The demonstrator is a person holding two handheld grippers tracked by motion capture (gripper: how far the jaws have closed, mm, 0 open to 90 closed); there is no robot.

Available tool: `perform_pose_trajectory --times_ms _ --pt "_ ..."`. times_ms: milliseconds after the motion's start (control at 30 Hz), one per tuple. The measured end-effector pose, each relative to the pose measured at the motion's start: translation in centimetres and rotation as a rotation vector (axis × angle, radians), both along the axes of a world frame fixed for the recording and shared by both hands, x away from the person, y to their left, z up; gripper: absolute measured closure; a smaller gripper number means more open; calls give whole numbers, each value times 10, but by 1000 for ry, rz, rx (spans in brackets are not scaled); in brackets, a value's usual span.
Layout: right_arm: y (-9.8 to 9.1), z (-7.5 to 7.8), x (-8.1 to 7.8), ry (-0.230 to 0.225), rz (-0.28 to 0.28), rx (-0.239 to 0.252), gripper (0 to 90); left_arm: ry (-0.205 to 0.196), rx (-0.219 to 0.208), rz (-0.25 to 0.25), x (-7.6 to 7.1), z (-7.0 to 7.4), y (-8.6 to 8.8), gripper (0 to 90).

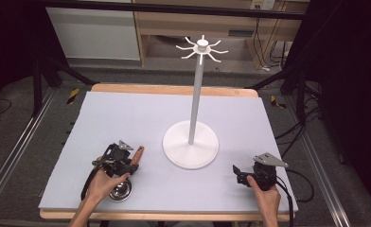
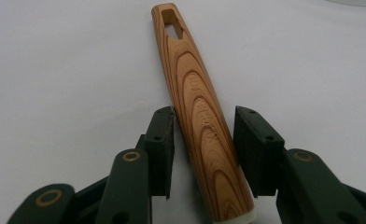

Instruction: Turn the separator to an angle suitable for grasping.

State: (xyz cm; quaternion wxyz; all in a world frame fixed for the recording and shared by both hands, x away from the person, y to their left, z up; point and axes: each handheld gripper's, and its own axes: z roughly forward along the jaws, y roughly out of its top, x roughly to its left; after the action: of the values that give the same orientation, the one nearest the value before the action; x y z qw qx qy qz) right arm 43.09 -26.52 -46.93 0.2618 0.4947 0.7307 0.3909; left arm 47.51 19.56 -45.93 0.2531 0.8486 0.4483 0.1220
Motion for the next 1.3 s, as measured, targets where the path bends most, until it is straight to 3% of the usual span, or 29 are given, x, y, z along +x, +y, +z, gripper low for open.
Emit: perform_pose_trajectory --times_ms 367,500,567,667,900,1300 --pt "0 0 0 5 0 3 56 -6 4 -8 -4 0 4 673" --pt "0 0 0 7 3 3 56 -4 32 -26 -4 1 2 673" --pt "0 0 0 5 3 2 56 -5 43 -35 -3 2 1 667" --pt "-1 0 0 4 2 0 56 -17 44 -38 -2 5 -1 589" --pt "-1 0 1 15 7 1 56 -45 75 -73 6 14 -7 558" --pt "-2 0 1 29 11 3 56 11 116 -95 19 10 -16 587"
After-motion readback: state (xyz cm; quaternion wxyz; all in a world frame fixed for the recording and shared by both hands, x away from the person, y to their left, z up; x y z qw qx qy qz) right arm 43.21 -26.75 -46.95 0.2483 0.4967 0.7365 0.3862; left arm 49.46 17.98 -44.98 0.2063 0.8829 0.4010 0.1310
